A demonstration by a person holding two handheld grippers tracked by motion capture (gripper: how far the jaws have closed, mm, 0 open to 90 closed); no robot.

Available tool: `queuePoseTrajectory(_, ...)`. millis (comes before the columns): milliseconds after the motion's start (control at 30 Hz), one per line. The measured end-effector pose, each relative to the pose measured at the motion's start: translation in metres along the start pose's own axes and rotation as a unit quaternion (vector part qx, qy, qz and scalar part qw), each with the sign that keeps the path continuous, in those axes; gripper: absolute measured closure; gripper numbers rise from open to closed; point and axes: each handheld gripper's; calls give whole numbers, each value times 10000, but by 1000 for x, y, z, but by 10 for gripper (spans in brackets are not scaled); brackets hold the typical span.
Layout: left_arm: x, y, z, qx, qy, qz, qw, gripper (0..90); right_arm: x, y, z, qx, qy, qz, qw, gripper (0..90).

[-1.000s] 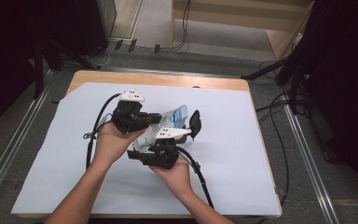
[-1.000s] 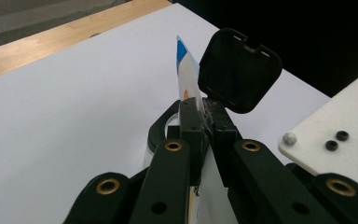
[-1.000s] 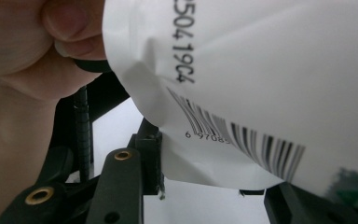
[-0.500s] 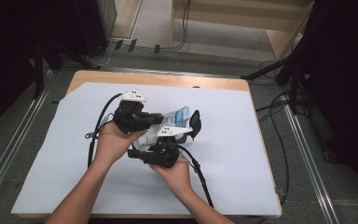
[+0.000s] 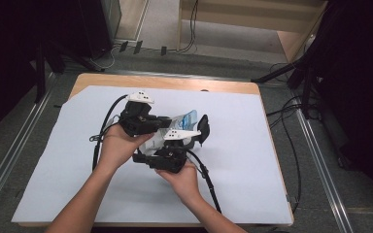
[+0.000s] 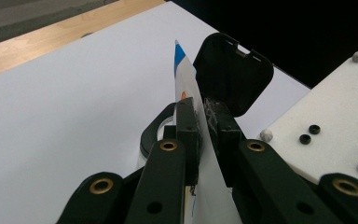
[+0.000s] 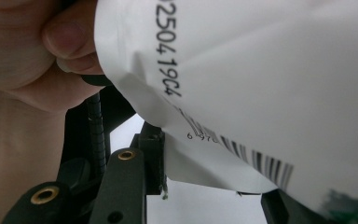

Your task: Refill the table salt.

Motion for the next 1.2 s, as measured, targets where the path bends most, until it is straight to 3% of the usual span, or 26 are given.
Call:
queuePoseTrajectory(567, 5, -3, -1, 9, -81, -209, 9997, 856, 2, 1, 2, -82, 38, -57, 9999, 638)
queuePoseTrajectory(733, 0, 0, -4, -102, -26, -121, 9999, 854, 1, -1, 1, -63, 64, -129, 9999, 638)
queuePoseTrajectory(800, 2, -1, -4, -83, -65, -189, 9998, 855, 1, -2, 1, -43, 43, -136, 9999, 638)
queuePoseTrajectory(1200, 4, -4, -2, -87, -53, -84, 9999, 858, 2, 2, 5, 56, -62, -51, 10000, 639)
Point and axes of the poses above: each handheld gripper's, and its own axes: y roughly backward along the jaws, x roughly out of its top, z roughly to its right, and after that the axes turned 11 degrees about y, right-handed
